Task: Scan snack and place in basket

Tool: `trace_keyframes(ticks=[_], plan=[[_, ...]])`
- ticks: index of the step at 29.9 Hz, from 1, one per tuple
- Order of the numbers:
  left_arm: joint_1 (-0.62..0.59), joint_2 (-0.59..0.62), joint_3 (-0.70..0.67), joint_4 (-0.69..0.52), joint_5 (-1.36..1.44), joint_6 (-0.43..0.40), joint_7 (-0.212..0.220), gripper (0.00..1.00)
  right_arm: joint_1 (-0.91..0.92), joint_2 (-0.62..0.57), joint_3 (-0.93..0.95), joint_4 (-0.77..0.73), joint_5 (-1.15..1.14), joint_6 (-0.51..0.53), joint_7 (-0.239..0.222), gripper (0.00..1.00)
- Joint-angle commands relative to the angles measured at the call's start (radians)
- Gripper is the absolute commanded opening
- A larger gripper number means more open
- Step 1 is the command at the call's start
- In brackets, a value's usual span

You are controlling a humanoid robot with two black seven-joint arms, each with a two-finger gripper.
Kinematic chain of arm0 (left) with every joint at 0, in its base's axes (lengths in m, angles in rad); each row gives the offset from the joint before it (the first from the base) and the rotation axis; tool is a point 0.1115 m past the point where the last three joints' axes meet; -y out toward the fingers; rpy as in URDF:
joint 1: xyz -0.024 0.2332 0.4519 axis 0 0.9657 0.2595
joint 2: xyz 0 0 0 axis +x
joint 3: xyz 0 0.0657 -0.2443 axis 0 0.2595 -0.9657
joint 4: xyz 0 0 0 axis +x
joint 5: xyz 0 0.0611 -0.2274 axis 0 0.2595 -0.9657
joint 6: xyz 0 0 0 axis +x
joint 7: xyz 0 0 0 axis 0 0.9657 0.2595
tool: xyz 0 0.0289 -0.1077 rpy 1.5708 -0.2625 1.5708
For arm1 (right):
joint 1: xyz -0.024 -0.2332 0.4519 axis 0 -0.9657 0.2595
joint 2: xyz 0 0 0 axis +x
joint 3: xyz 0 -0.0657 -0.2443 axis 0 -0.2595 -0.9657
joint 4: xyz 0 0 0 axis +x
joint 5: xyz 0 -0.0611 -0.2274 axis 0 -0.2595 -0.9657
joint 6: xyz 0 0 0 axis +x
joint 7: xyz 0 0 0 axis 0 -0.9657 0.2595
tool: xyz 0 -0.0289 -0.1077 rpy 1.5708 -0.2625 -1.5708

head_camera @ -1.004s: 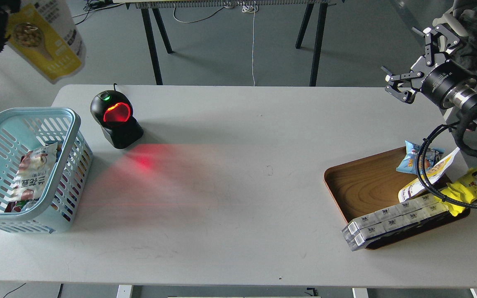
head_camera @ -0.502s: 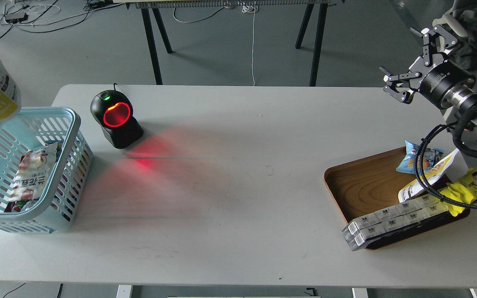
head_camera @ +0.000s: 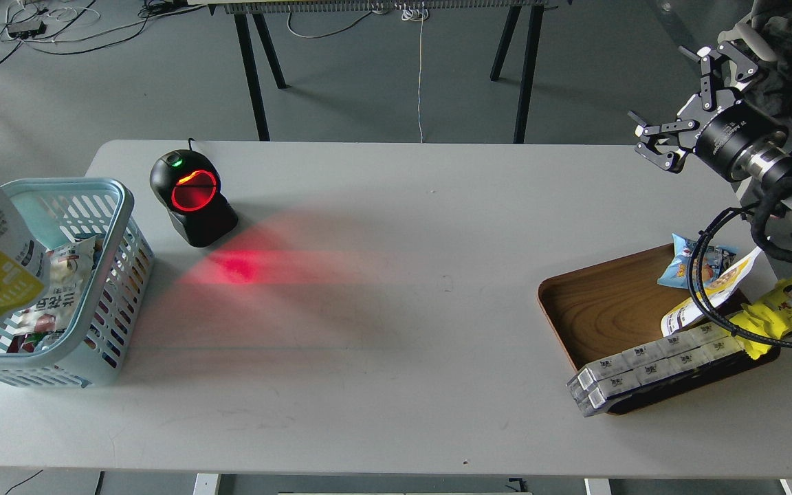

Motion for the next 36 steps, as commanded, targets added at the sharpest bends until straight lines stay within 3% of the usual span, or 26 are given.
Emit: trace_keyframes(ticks=[1,4,6,7,8,11,12,16,20,23,29,34,36], plan=[[0.000,0.005,0.072,-0.004,0.002,0.036,-0.014,0.00,-0.001,-0.003,0.000,0.007,-0.002,0.001,0.000,0.98],[0.000,0.005,0.088,-0.003,0.002,0.045,-0.025,0.00,-0.001,-0.004,0.000,0.007,-0.002,-0.001,0.000,0.98],[0.000,0.005,0.088,-0.003,0.002,0.047,-0.037,0.07,-0.001,-0.004,0.000,0.007,-0.002,0.001,0.000,0.98],[0.000,0.005,0.088,-0.003,0.002,0.048,-0.040,0.15,-0.001,-0.004,0.000,0.007,-0.002,0.001,0.000,0.98],[0.000,0.005,0.086,-0.003,0.000,0.052,-0.040,0.26,-0.001,-0.004,0.000,0.007,-0.002,0.001,0.000,0.98],[-0.002,0.007,0.082,-0.003,-0.001,0.081,-0.045,0.95,-0.001,-0.004,0.002,0.007,-0.002,0.001,0.000,0.98],[-0.003,0.007,0.079,-0.003,-0.007,0.088,-0.046,0.99,-0.002,-0.004,0.002,0.007,-0.002,0.001,0.000,0.98],[-0.018,0.020,0.018,-0.001,-0.018,0.090,-0.063,0.99,-0.001,-0.006,0.003,0.024,-0.002,-0.002,0.000,0.98],[-0.023,0.014,-0.188,-0.001,-0.053,0.073,-0.066,0.99,0.004,-0.006,0.005,0.042,-0.002,-0.010,0.000,0.98],[-0.021,-0.004,-0.332,-0.001,-0.172,-0.016,-0.063,0.99,0.015,-0.004,0.003,0.034,-0.003,-0.016,0.000,0.98],[-0.025,-0.225,-0.587,0.057,-0.720,-0.301,-0.036,0.99,0.019,0.002,0.011,0.037,-0.002,-0.019,0.003,0.99],[-0.026,-0.429,-0.702,0.192,-1.016,-0.366,0.003,0.99,0.015,0.002,0.015,0.054,0.001,-0.019,0.003,0.99],[-0.031,-0.514,-0.763,0.223,-1.108,-0.381,0.047,0.99,0.009,-0.010,0.026,0.091,0.001,-0.021,0.003,0.99]])
